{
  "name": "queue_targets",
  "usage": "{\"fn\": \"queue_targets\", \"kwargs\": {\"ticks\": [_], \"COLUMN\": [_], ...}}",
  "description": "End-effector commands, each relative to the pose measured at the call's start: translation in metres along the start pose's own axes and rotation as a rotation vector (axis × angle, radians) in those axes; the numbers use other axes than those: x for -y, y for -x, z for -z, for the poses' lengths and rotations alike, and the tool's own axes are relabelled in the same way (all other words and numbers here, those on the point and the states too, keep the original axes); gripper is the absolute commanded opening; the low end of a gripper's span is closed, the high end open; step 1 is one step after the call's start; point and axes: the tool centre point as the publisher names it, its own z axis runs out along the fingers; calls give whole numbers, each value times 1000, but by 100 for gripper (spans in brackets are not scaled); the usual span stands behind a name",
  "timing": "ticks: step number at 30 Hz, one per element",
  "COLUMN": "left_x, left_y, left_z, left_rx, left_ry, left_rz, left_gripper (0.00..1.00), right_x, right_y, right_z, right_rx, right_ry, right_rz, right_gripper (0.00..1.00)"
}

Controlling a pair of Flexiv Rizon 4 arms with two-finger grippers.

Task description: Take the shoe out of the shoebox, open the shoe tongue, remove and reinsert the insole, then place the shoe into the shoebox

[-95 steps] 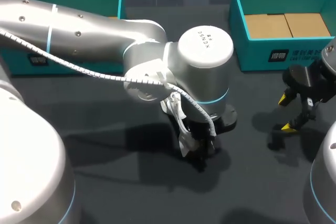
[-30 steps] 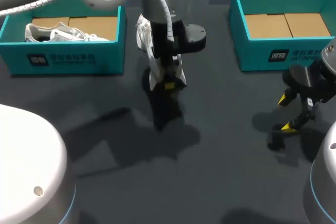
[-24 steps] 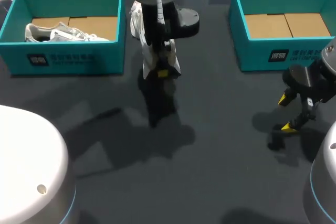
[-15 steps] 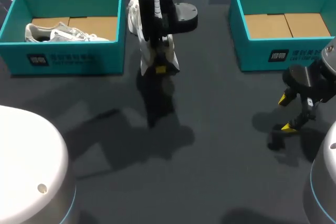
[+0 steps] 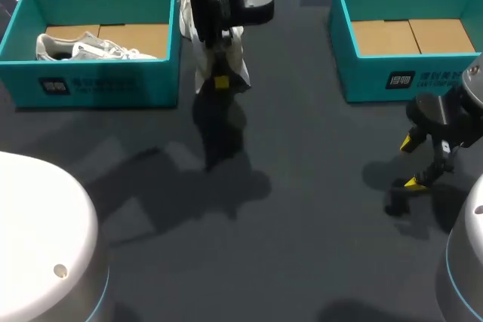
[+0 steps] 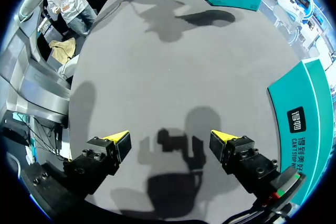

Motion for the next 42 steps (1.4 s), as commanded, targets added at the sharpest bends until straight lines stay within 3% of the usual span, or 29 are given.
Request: {"fn": "queue_targets", "kwargs": {"ticks": [1,14,23,34,42], "left_x": [-19,-92,-151,-227,-273], "left_y": [23,142,211,274,301], "left_z": [17,62,74,71,71], "left_rx": [10,91,85,93,76], "left_ry": [-10,8,9,26,9], "left_rz": [8,33,52,48,-17], "left_gripper": [0,0,0,0,0], "right_x": [0,0,0,0,0], "right_y": [-1,-1,-1,-1,-1], "right_z": [0,0,0,0,0], "right_rx": [3,3,3,3,3], "right_ry": [-1,-1,-1,-1,-1], "right_rz": [0,0,0,0,0], "right_gripper": [100,100,100,100,100]}}
